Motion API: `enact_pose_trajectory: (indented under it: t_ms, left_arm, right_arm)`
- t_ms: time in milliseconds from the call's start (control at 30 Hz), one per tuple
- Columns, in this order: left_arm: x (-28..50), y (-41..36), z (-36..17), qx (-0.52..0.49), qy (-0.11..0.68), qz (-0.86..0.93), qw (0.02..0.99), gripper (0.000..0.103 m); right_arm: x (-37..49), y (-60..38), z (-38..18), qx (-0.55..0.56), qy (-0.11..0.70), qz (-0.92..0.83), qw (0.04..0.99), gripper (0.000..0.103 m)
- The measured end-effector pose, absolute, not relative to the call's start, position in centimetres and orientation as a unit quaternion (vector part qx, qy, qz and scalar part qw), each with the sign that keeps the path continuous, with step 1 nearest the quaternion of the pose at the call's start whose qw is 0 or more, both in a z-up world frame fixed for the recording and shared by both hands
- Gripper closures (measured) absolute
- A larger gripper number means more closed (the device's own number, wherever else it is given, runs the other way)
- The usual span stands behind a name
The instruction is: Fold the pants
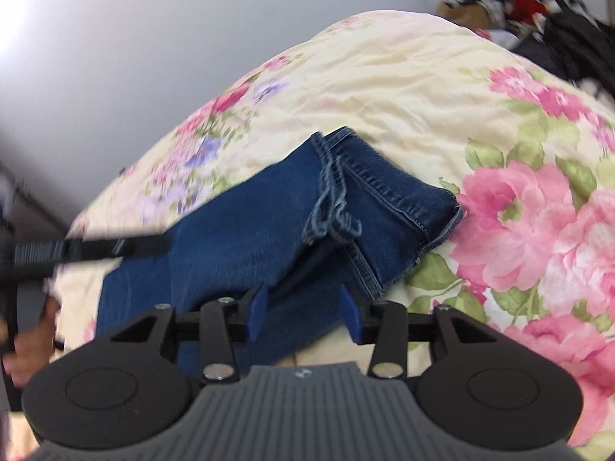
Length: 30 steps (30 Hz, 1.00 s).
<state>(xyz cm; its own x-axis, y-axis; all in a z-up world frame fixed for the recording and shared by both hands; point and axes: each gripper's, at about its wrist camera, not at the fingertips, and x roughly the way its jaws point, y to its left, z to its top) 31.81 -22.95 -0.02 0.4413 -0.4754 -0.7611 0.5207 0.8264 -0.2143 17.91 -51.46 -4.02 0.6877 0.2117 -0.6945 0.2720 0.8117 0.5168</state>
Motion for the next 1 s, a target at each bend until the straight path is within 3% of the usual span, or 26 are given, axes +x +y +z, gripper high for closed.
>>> enact_pose_trajectory:
  t_ms: [100,333,500,633,667,700,900,1000]
  left_arm:
    - [32.0,-17.7,-0.7,0.034,0.436,-0.244,0.865,0.031]
    - [32.4,-6.4,-3.9,0.03,0.454,-0.15,0.878,0.032]
    - [32.6,-0.9,-6.4,-0.027,0.48,-0.115,0.869,0.033]
    - [32.0,0.8,-7.4,-0.045,0.481,-0.116,0.868,0.033]
    - [32.0,1.0,-7.6,-0.047,0.482,-0.118,0.867,0.033]
    - [31.8,1.1,-7.8,-0.048,0.482,-0.12,0.867,0.033]
    - [31.5,1.1,-8.6,-0.052,0.486,-0.127,0.863,0.034]
    - [31.4,1.0,-8.7,-0.052,0.484,-0.13,0.864,0.034]
  right_arm:
    - [19.3,-51.6,-3.9,0.324,0.388,-0.045,0.861,0.059]
    - [20.7,-50.7,-2.9,0.324,0.382,-0.068,0.863,0.076]
    - [21.8,-50.5,-4.6,0.326,0.421,-0.11,0.839,0.077]
    - [22.3,-50.5,-5.9,0.349,0.443,-0.116,0.818,0.08]
    - [22.4,-50.4,-5.7,0.349,0.437,-0.108,0.822,0.097]
    - [22.5,-50.2,-5.2,0.344,0.432,-0.105,0.827,0.103]
    - [22.9,-48.6,0.1,0.263,0.38,-0.097,0.882,0.103]
    - [23.6,-48.5,-0.6,0.218,0.402,-0.121,0.881,0.103]
